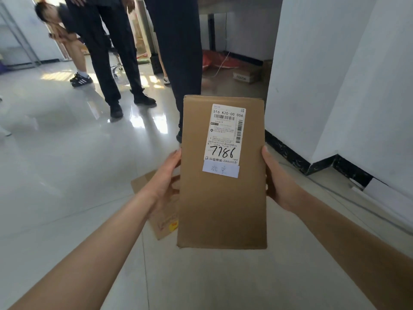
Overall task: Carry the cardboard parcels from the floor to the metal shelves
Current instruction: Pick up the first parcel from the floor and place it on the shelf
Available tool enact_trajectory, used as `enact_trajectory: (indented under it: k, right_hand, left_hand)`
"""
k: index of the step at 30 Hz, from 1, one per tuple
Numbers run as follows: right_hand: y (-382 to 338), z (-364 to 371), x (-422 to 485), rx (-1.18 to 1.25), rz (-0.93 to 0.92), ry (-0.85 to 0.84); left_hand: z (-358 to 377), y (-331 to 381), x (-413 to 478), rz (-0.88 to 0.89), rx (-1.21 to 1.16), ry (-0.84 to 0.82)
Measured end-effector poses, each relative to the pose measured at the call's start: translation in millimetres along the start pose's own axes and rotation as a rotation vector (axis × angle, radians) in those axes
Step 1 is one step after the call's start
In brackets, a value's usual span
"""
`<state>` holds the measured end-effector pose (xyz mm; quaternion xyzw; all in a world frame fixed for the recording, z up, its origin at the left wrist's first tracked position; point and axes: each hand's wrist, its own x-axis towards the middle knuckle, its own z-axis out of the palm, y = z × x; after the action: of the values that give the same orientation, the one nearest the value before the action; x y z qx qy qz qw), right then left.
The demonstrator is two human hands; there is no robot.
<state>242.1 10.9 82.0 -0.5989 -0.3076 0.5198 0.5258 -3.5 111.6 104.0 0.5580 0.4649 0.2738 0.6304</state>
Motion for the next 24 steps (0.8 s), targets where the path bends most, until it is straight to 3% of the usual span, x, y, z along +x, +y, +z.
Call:
enact_trajectory:
  k: [17,24]
  right_hand:
    - [-47,-2,-18,0.051,-0.141,-0.022]
    - [-149,8,-69,0.078,-0.104,0.001]
  left_hand:
    - [10,41,-20,0.114,-0.070,-0.028]
    - [7,137,-55,0.085,-0.068,-0.036]
